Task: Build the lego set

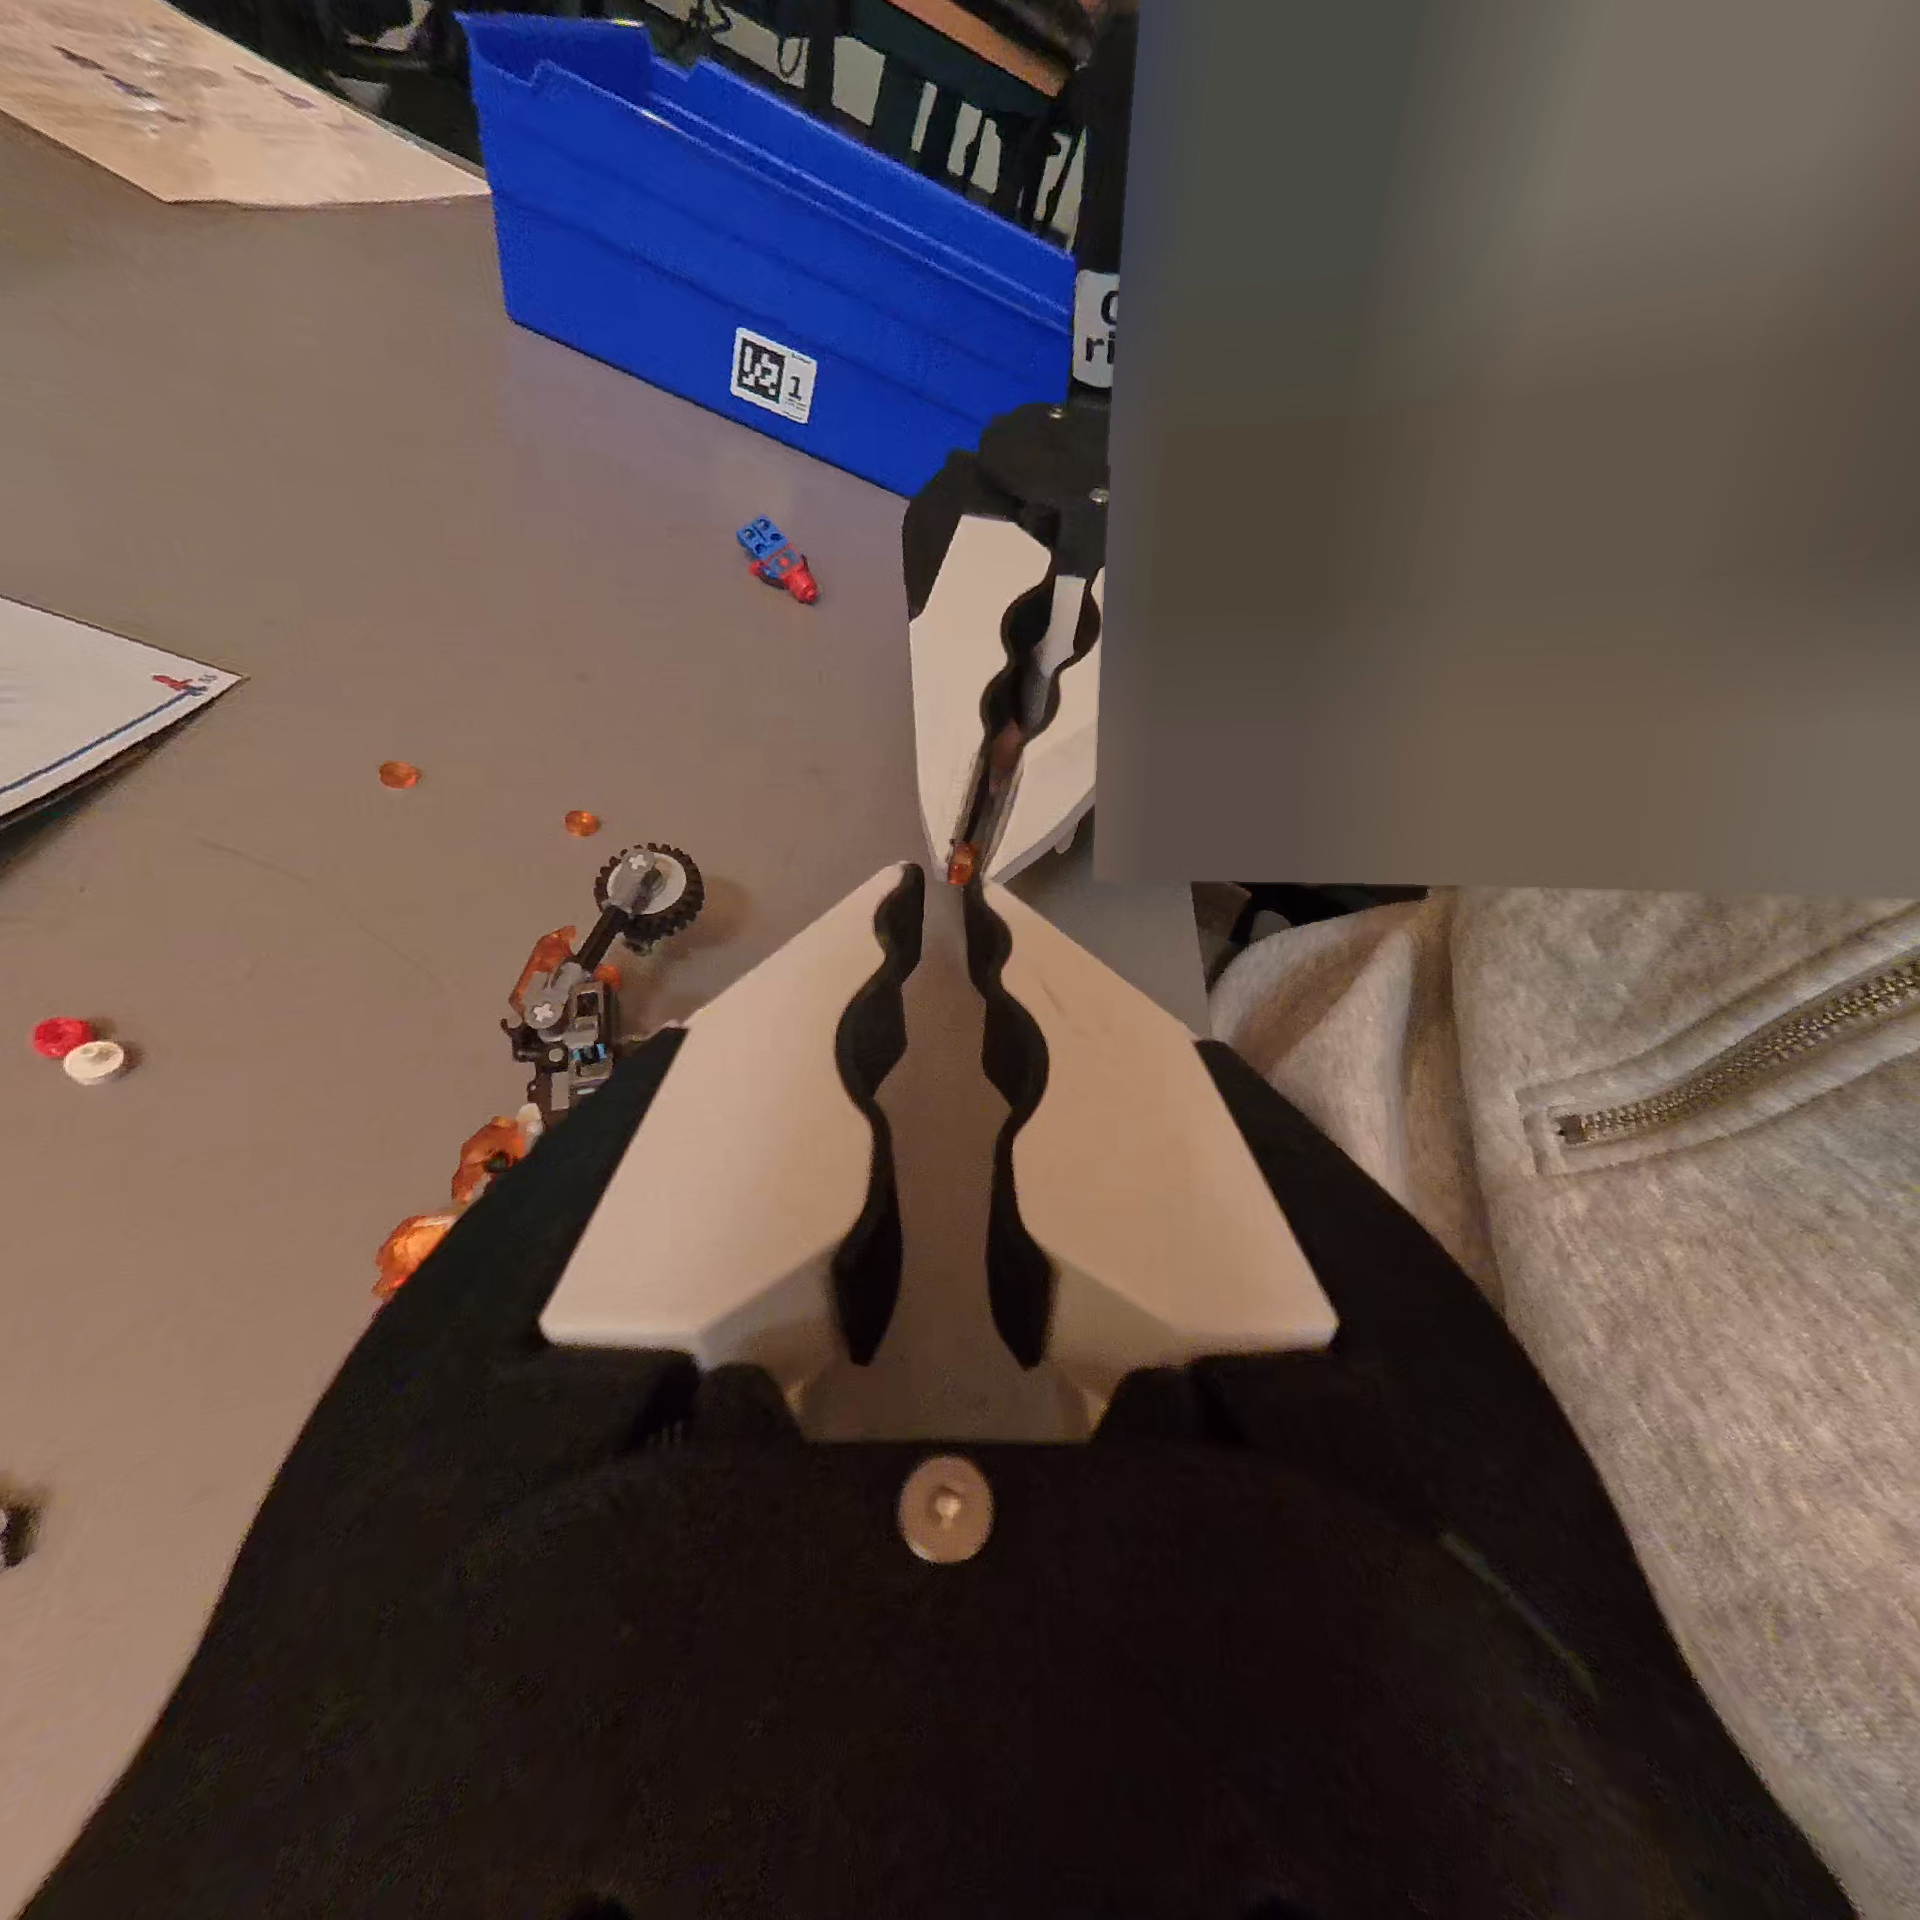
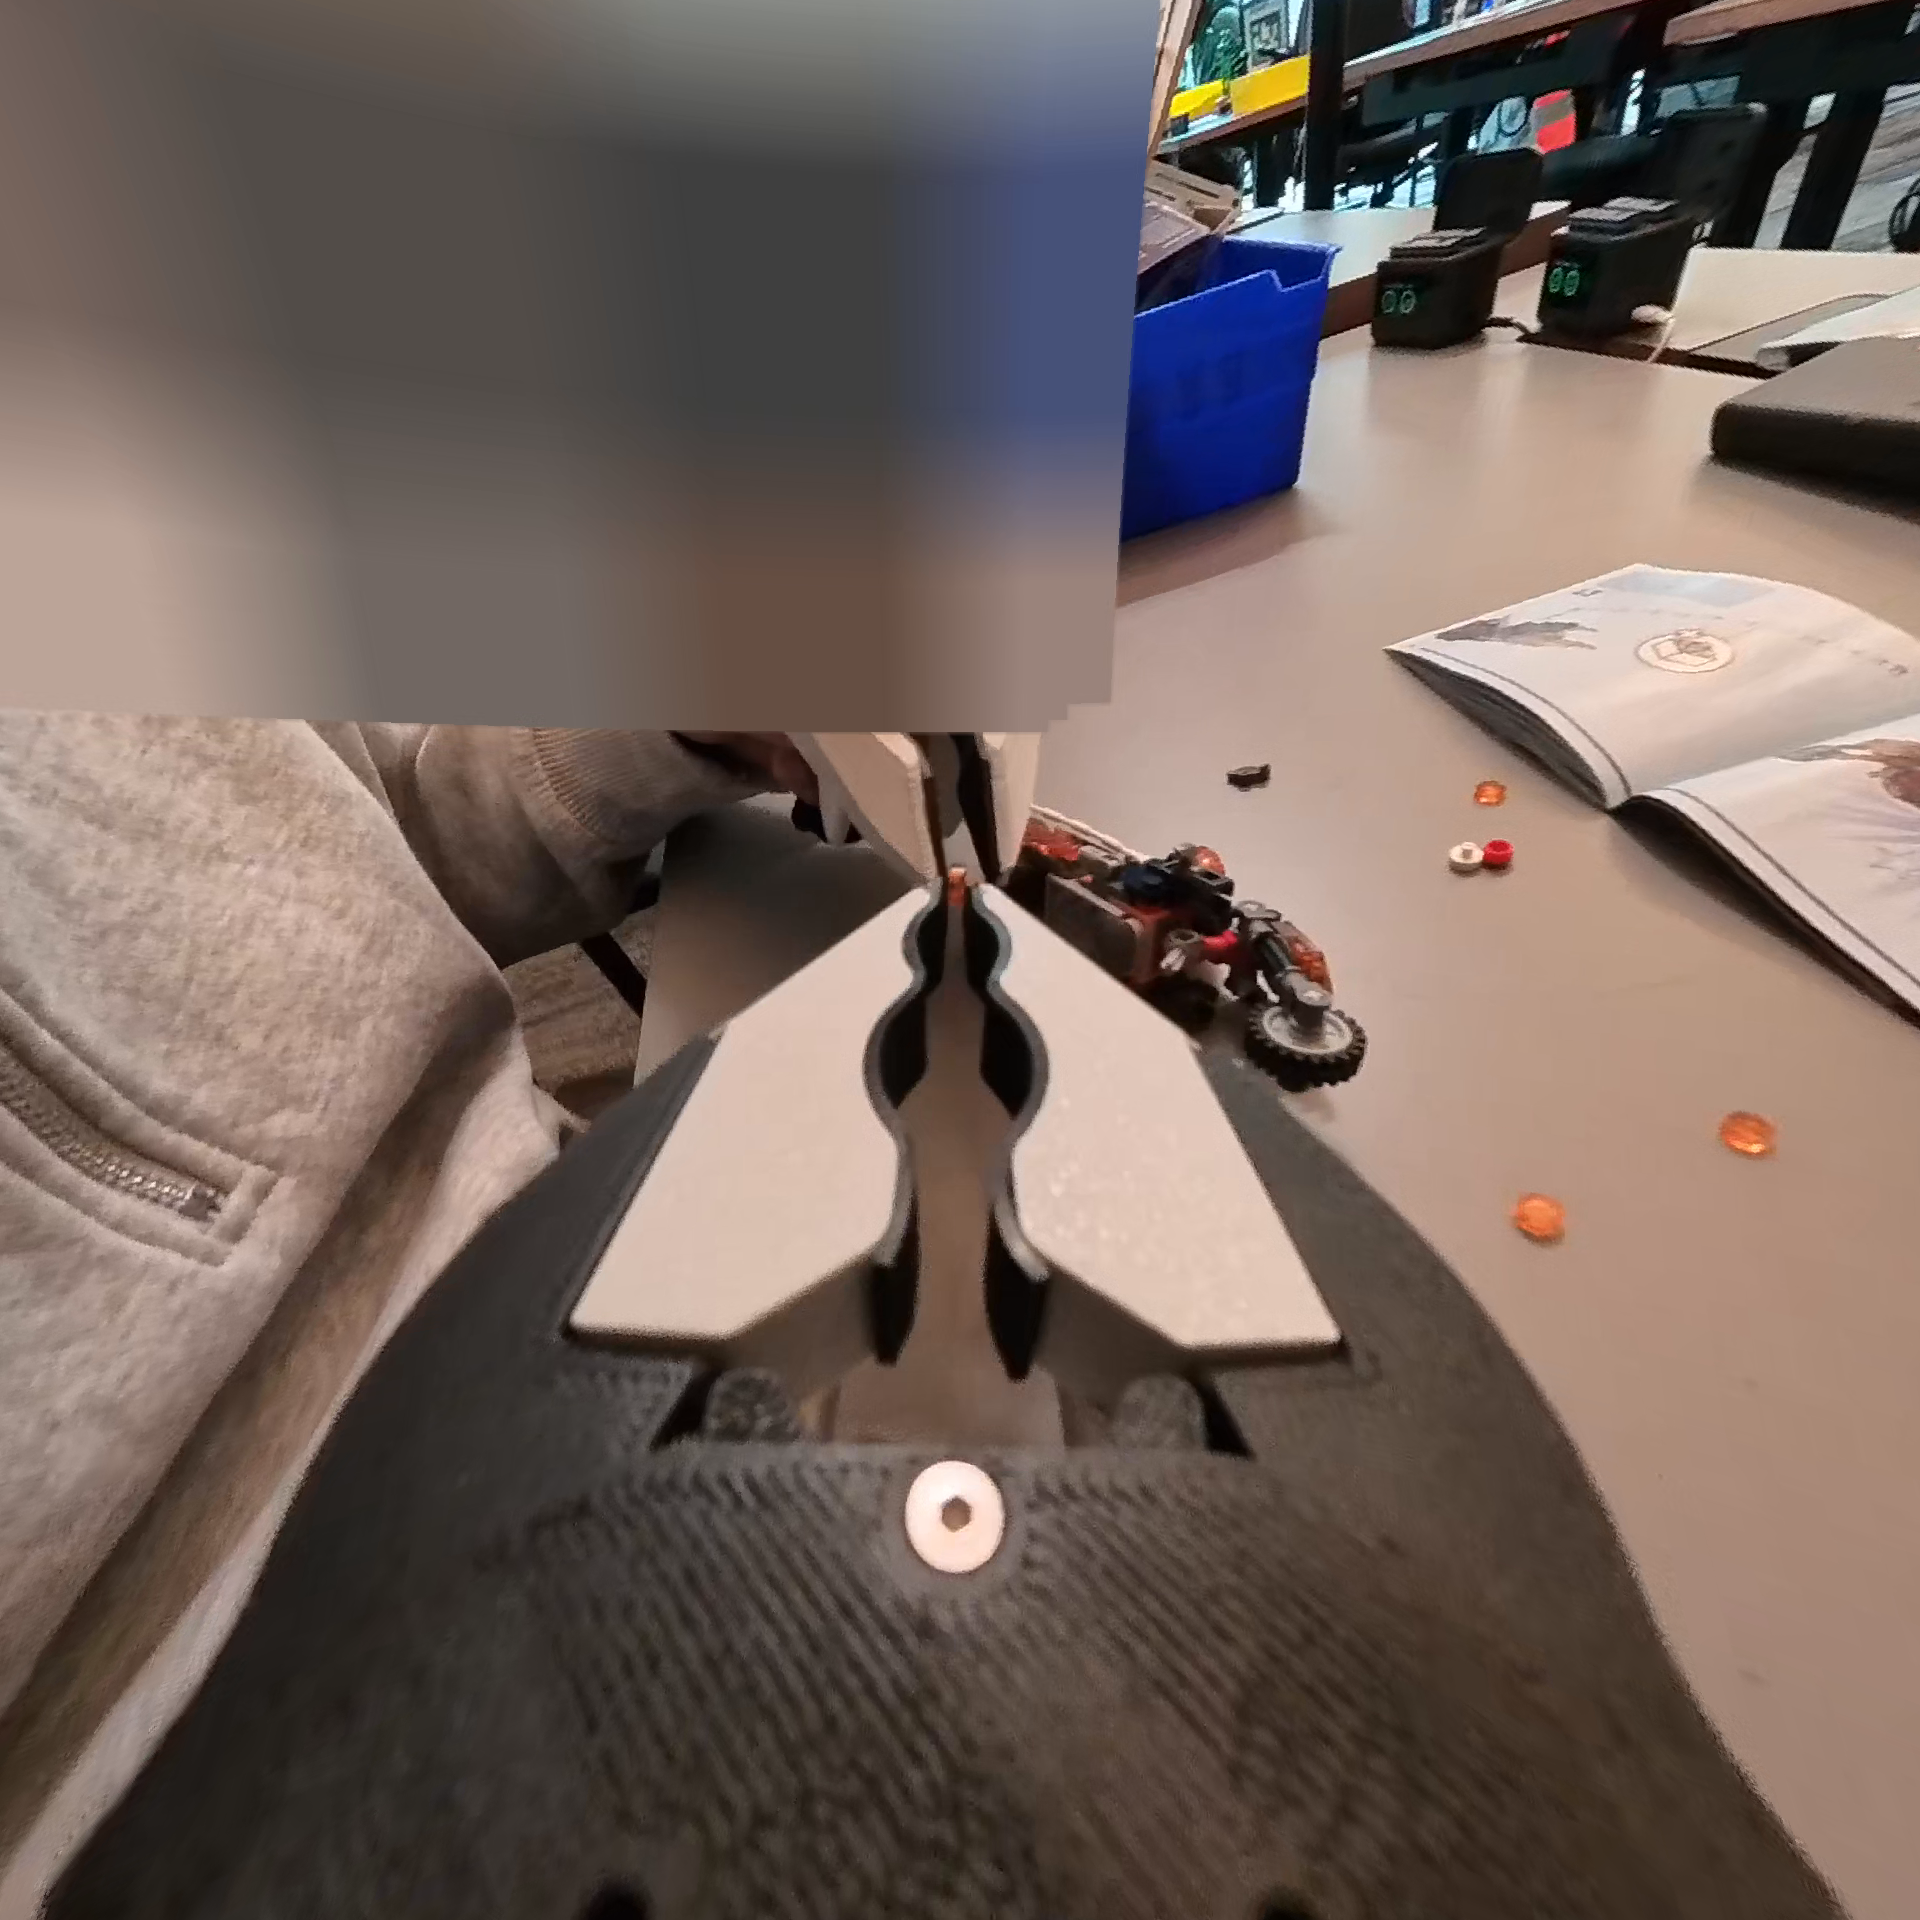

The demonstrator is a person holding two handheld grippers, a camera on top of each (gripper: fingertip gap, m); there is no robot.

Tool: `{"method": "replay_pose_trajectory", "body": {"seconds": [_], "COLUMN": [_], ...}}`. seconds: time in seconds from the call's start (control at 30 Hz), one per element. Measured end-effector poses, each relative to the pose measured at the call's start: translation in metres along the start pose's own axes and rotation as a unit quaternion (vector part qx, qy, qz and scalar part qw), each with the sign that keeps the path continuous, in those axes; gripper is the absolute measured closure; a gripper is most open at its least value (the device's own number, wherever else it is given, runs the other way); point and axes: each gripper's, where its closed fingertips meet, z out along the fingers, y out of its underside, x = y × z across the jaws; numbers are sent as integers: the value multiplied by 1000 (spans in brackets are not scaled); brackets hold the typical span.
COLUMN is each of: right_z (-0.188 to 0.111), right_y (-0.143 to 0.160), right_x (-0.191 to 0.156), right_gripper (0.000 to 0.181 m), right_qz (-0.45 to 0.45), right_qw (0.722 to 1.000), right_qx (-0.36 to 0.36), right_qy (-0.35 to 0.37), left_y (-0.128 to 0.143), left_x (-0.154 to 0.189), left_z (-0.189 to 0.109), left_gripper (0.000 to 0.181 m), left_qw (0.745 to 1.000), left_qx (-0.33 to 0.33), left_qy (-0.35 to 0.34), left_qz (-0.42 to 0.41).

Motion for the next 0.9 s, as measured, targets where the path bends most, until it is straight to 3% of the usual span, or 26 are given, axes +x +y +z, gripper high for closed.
{"method": "replay_pose_trajectory", "body": {"seconds": [0.6,0.9], "right_z": [1,-1], "right_y": [1,-2], "right_x": [-6,6], "right_gripper": [180,173], "right_qz": [-25,-24], "right_qw": [999,1000], "right_qx": [-10,7], "right_qy": [-19,18], "left_y": [-2,-4], "left_x": [10,3], "left_z": [-2,-4], "left_gripper": [181,181], "left_qw": [998,998], "left_qx": [17,28], "left_qy": [49,36], "left_qz": [-31,-39]}}
